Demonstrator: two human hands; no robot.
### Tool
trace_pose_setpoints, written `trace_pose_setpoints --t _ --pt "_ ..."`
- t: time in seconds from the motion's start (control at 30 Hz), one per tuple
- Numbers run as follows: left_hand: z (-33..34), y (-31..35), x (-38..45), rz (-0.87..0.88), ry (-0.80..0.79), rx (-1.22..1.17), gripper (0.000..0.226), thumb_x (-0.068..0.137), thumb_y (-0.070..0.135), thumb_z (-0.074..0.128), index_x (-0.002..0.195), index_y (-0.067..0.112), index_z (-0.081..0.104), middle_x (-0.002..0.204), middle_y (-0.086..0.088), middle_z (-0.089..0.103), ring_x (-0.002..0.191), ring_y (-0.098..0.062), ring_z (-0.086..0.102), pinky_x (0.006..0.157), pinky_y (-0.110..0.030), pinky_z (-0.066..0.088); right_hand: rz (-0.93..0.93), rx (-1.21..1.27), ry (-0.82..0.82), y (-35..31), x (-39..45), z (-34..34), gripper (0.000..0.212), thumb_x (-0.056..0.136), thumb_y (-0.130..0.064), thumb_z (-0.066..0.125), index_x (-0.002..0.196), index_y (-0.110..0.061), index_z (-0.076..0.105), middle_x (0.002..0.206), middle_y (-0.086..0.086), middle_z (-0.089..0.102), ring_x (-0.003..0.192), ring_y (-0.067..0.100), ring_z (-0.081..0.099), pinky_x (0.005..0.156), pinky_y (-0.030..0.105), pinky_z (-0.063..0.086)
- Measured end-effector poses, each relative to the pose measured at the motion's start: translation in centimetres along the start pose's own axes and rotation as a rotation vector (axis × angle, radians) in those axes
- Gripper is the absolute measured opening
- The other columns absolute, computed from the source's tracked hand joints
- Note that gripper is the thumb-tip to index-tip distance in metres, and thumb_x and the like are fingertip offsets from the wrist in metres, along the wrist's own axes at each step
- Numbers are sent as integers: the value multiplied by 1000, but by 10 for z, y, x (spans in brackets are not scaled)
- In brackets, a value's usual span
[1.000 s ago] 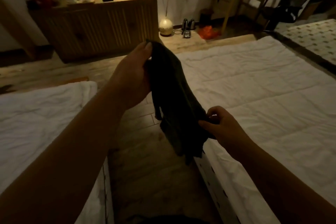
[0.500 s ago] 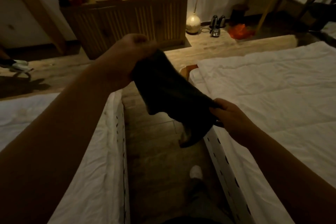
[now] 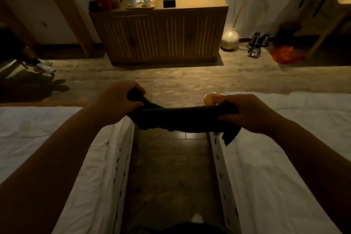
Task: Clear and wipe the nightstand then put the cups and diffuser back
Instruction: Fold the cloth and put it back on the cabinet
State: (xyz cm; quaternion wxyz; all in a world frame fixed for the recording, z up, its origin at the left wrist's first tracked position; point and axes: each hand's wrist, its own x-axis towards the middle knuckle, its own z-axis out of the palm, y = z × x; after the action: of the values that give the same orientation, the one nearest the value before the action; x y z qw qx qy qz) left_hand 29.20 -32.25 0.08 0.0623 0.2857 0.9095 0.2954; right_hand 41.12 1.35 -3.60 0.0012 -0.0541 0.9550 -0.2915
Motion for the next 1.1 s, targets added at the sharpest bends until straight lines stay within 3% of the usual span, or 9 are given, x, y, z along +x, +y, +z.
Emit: trace_pose_setpoints --t 0.2,0.33,0.43,0.57,0.7,0.77,0.9,1.0,1.1 --pt "-12 -9 87 60 298 -9 30 88 7 63 110 27 60 97 17 54 83 11 51 64 -7 41 162 91 -245 32 94 -13 59 74 -64 59 128 -41 50 102 -7 62 88 8 60 68 17 44" --pt "-27 -14 167 242 383 -20 29 87 6 61 112 20 62 104 14 54 90 14 52 72 -1 42 291 272 -516 53 168 12 61 79 -48 70 135 -34 48 123 -2 59 108 14 60 93 34 50" --pt "-41 -28 244 342 360 3 30 87 5 62 114 17 62 108 12 54 98 2 53 76 -6 45 382 633 -703 65 221 29 45 77 -29 75 120 -27 61 115 -1 69 108 16 65 91 30 53" --pt "-57 -49 352 402 265 -29 37 88 9 62 122 22 56 115 10 53 106 -2 52 86 -12 48 350 896 -602 71 298 34 23 77 -20 75 99 -20 74 100 2 74 101 21 68 85 28 53" --pt "-44 -85 425 16 163 -157 60 89 26 65 142 26 35 138 -4 46 123 -14 45 96 -29 42 322 1142 -392 80 378 28 20 77 -19 70 97 -14 73 99 9 72 103 29 67 84 33 54" --pt "-20 -111 439 -234 -66 -150 39 93 39 56 124 16 52 115 -7 60 101 -17 58 81 -30 49 306 1186 -301 90 417 26 28 81 -16 66 107 -7 67 104 13 68 109 33 63 91 40 52" --pt "31 -145 476 -535 -578 -272 56 98 55 33 109 9 63 99 -10 70 92 -24 66 81 -34 51 343 1224 -242 126 492 25 29 88 -15 61 116 -6 62 110 15 69 109 33 64 89 37 53" --pt "54 -159 535 -728 -482 -577 54 92 63 40 109 15 60 107 -7 68 98 -23 63 84 -35 52 368 1192 -249 159 542 23 30 88 -17 62 118 -15 63 113 12 70 108 28 65 84 32 56" --pt "69 -170 607 -649 -364 -501 42 92 55 50 101 17 65 96 -4 69 89 -19 64 67 -27 49 378 993 -174 197 600 14 22 88 -19 66 107 -29 66 102 1 73 97 16 69 80 28 58"
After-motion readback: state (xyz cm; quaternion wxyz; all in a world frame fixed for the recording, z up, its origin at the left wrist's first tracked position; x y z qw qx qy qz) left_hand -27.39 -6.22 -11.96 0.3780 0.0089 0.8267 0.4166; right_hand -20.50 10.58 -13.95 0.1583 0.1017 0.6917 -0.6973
